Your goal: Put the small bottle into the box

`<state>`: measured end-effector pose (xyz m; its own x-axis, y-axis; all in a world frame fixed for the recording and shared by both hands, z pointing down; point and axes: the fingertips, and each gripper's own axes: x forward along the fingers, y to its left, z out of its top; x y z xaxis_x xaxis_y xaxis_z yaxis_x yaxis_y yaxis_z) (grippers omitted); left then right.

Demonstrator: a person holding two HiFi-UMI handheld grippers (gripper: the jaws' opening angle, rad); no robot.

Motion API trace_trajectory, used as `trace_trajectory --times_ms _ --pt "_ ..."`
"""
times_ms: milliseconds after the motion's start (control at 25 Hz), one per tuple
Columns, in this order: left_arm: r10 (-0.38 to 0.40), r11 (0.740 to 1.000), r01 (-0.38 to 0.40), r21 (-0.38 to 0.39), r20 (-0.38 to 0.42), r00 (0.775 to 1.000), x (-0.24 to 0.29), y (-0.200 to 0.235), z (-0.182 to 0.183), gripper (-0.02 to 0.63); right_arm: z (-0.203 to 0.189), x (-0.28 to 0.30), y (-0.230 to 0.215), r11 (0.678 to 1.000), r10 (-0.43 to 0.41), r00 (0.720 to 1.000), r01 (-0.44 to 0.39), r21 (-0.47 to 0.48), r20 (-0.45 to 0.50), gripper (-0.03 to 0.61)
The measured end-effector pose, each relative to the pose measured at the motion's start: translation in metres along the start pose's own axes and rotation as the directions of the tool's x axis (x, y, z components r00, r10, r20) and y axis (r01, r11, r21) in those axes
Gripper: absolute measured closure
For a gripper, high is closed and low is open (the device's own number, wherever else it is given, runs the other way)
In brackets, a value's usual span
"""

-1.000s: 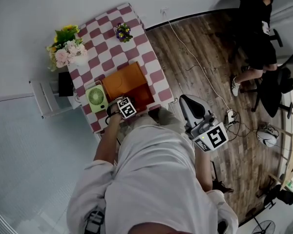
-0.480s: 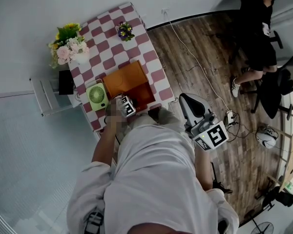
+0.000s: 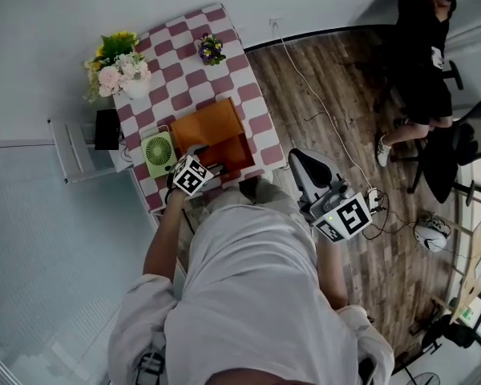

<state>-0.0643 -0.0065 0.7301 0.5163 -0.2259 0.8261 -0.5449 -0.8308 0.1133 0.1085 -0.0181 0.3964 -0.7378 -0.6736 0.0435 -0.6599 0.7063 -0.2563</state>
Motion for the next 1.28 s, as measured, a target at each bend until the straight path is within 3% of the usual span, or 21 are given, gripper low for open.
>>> trace_trajectory --times_ms 160,280,440,640,720,840,960,1080,1280 --pt "0.088 0.995 -0.080 -0.051 0.186 0.979 -0.043 0.004 0.040 0.359 0.002 0.010 0.006 0.999 0.040 0.999 -0.040 -0.002 0.001 0.577" --pt "0.166 0.985 -0.143 -0.093 0.323 0.932 -0.083 0.003 0.074 0.416 0.006 0.020 0.013 0.997 0.076 0.997 -0.076 -0.014 0.001 0.577" --pt "0.267 0.964 -0.227 -0.141 0.462 0.846 -0.138 0.002 0.108 0.490 0.011 0.036 0.023 0.991 0.130 0.992 -0.130 -0.032 -0.008 0.577" --pt "0.372 0.927 -0.316 -0.200 0.581 0.724 -0.202 -0.001 0.132 0.565 0.017 0.056 0.040 0.978 0.200 0.980 -0.201 -0.061 -0.017 0.577" --pt "0.407 0.912 -0.338 -0.233 0.624 0.668 -0.226 -0.001 0.137 0.599 0.020 0.064 0.047 0.972 0.223 0.975 -0.224 -0.074 -0.015 0.577" --pt "0.439 0.894 -0.355 -0.275 0.699 0.565 -0.261 -0.004 0.149 0.614 0.024 0.075 0.057 0.961 0.260 0.965 -0.260 -0.091 -0.011 0.577" --pt "0.464 0.876 -0.379 -0.299 0.740 0.487 -0.291 -0.009 0.161 0.614 0.029 0.086 0.066 0.948 0.299 0.954 -0.298 -0.114 -0.013 0.577" --pt "0.479 0.863 -0.394 -0.317 0.761 0.438 -0.315 -0.016 0.171 0.614 0.036 0.094 0.073 0.939 0.308 0.951 -0.305 -0.157 -0.005 0.577" --pt "0.505 0.844 -0.411 -0.343 0.767 0.396 -0.336 -0.019 0.183 0.614 0.053 0.098 0.082 0.921 0.316 0.949 -0.301 -0.247 0.020 0.577"
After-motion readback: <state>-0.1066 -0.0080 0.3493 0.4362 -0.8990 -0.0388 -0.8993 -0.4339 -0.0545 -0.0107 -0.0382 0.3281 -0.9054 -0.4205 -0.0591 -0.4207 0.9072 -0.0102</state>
